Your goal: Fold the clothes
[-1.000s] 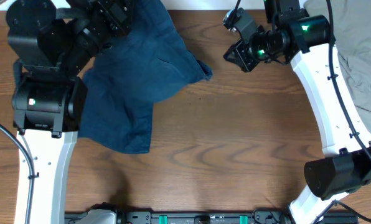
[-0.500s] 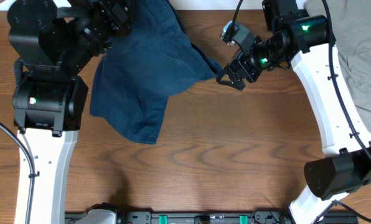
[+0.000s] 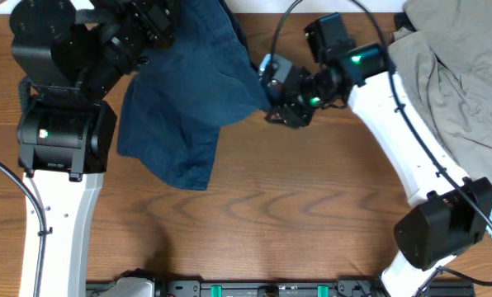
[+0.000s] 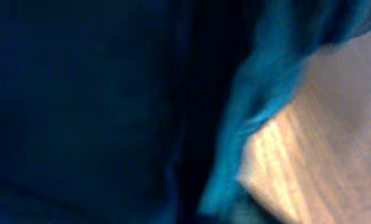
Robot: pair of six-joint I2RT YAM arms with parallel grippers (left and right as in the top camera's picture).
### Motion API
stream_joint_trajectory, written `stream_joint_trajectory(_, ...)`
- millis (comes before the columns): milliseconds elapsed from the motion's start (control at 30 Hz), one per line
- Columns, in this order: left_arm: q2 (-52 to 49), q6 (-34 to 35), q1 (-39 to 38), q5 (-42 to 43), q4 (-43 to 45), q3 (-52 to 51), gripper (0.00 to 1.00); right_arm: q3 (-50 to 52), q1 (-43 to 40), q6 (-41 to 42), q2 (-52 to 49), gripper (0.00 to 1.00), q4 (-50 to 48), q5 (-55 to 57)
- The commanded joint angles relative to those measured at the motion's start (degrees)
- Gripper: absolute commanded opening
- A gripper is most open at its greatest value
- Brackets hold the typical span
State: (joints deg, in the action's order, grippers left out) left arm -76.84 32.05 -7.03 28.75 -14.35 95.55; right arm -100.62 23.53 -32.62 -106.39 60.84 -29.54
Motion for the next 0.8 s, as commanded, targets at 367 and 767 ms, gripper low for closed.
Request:
stream_joint_trajectory(367, -2.9, -7.0, -0.1, -7.2, -9.4, 1.2, 0.06, -11.0, -8.7, 21.9, 5.3, 0.01, -13.2, 47.1)
stream_joint_trajectory(767, -14.8, -2.6, -0.1, -16.8, -1.8, 1.2, 0.06, -21.3, -17.5, 24.9, 5.4, 0.01, -19.6, 59.5)
